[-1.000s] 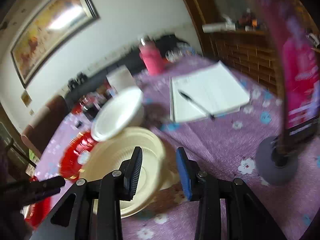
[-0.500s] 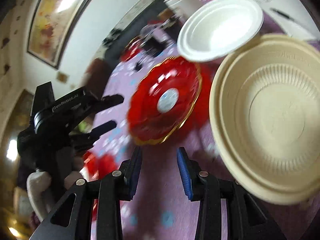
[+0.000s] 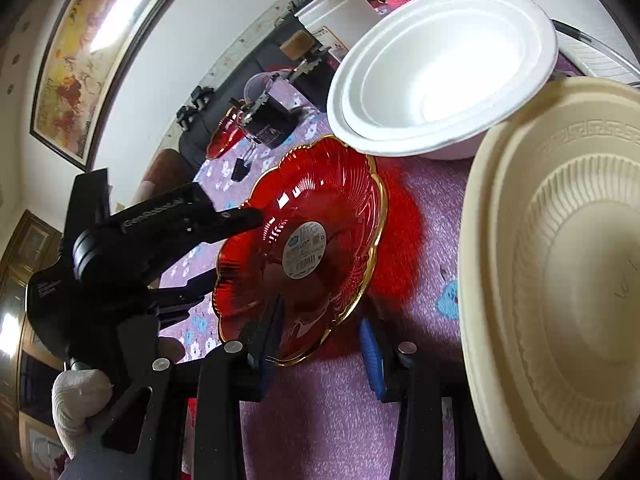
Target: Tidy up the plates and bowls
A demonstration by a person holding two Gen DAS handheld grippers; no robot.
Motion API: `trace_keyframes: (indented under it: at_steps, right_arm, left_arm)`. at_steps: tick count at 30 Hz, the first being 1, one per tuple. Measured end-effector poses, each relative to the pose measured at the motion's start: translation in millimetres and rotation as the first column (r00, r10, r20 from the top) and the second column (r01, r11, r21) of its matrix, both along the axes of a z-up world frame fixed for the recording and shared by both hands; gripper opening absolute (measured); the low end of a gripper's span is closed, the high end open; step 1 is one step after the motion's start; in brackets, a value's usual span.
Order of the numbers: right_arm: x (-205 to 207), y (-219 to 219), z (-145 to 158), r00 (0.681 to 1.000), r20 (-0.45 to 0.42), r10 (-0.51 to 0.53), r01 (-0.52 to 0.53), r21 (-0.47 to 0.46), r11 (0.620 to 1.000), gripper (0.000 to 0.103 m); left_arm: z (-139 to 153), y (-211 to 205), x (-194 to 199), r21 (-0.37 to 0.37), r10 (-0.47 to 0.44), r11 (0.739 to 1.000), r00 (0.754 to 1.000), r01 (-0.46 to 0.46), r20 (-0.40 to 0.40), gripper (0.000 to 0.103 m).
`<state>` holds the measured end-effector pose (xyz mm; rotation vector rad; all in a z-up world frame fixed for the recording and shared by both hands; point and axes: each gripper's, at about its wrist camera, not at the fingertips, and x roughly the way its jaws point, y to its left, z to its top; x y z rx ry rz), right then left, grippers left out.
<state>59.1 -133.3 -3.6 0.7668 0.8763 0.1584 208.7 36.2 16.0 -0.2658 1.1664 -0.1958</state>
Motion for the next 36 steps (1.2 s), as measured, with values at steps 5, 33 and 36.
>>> trace_keyframes:
  at_steps: [5, 33, 36]
  right_arm:
    - [0.7, 1.5, 0.0, 1.000, -0.006, 0.012, -0.012, -0.029, 1.000, 0.027]
    - [-87.4, 84.7, 91.2, 0.930, 0.249, 0.271, -0.225, -0.198, 0.954, 0.024]
    - [-99.7, 103.7, 99.1, 0.915, 0.255, 0.312, -0.260, -0.217, 0.941, 0.024]
  left_arm:
    - [3.9, -3.7, -5.6, 0.118, 0.013, 0.993, 0.999, -0.017, 0.033, 0.041]
    - [94.3, 120.6, -167.4, 0.001, 0.229, 0.971, 0.936, -0.238, 0.269, 0.022]
    - [97.0, 145.6, -189.3, -0.028, 0.266, 0.963, 0.925, -0.268, 0.273, 0.022]
